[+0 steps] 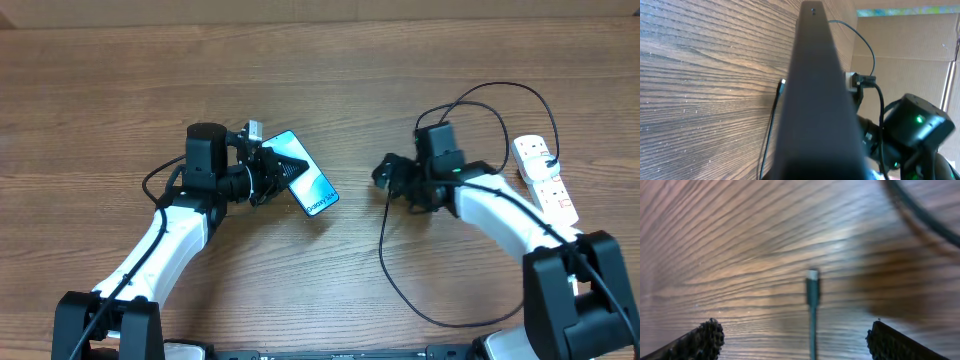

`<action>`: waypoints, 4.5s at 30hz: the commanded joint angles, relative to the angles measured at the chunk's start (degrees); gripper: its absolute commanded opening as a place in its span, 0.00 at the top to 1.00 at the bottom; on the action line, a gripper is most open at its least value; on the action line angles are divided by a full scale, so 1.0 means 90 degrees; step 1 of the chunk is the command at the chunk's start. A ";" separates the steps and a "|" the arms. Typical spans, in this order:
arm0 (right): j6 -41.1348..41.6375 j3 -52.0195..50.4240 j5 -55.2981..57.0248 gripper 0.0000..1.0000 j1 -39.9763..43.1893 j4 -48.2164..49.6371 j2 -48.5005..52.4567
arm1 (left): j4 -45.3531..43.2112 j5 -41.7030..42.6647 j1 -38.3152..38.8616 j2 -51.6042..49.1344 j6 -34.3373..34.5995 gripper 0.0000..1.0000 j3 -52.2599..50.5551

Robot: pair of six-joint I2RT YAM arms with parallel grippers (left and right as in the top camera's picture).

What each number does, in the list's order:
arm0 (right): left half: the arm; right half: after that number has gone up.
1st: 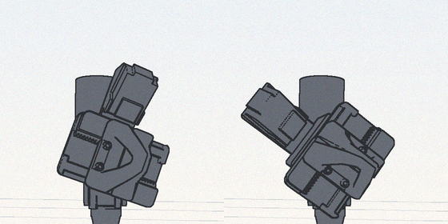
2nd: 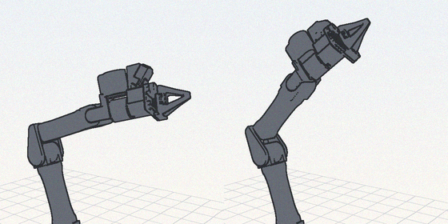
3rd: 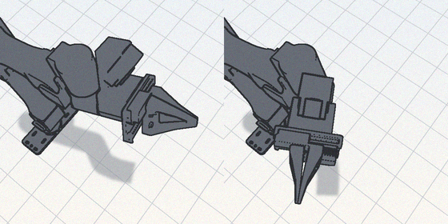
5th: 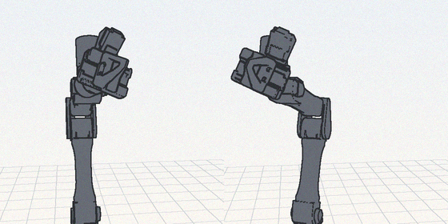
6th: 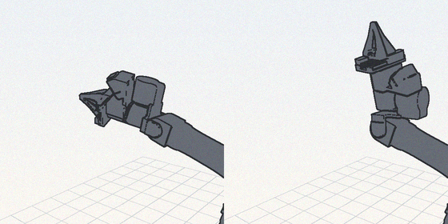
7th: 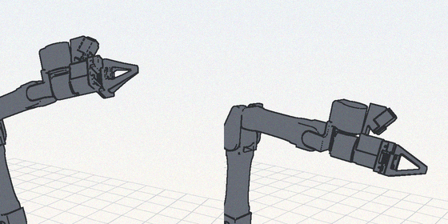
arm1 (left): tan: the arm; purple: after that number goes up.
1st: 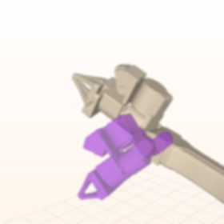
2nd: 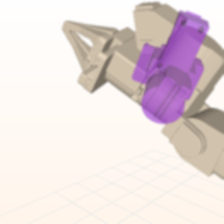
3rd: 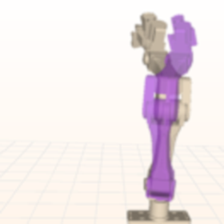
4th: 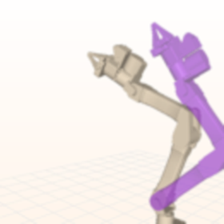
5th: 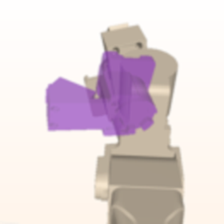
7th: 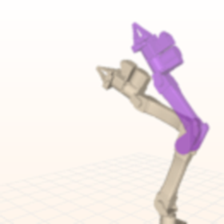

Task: Plug charger to phone and switch on socket
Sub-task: 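Grasp the black cable near its USB-C plug with the right gripper, then lift the USB-C plug with the right gripper toward the phone's bottom edge, then align and push the USB-C plug into the phone's bottom port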

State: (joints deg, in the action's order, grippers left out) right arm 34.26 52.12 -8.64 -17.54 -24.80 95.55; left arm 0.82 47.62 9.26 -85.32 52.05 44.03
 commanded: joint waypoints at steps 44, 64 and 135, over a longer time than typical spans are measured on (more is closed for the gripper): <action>-0.1005 -0.0083 0.0692 0.80 -0.0306 -0.0381 0.1234 | 0.0095 0.0381 -0.0039 -0.0010 -0.0066 0.94 0.0204; -0.4116 0.1188 -0.4311 0.96 0.0432 -0.2079 -0.0119 | -0.0690 0.1428 -0.0151 -0.0019 -0.0442 0.96 0.0204; -0.4114 0.1122 -0.6802 0.96 -0.0950 -0.0954 -0.0743 | -0.5153 0.3810 -0.1069 -0.0024 0.1336 0.96 0.0204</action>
State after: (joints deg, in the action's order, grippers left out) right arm -2.94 61.73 -67.70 -26.26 -34.13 88.62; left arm -43.88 80.68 -0.05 -85.43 61.54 44.40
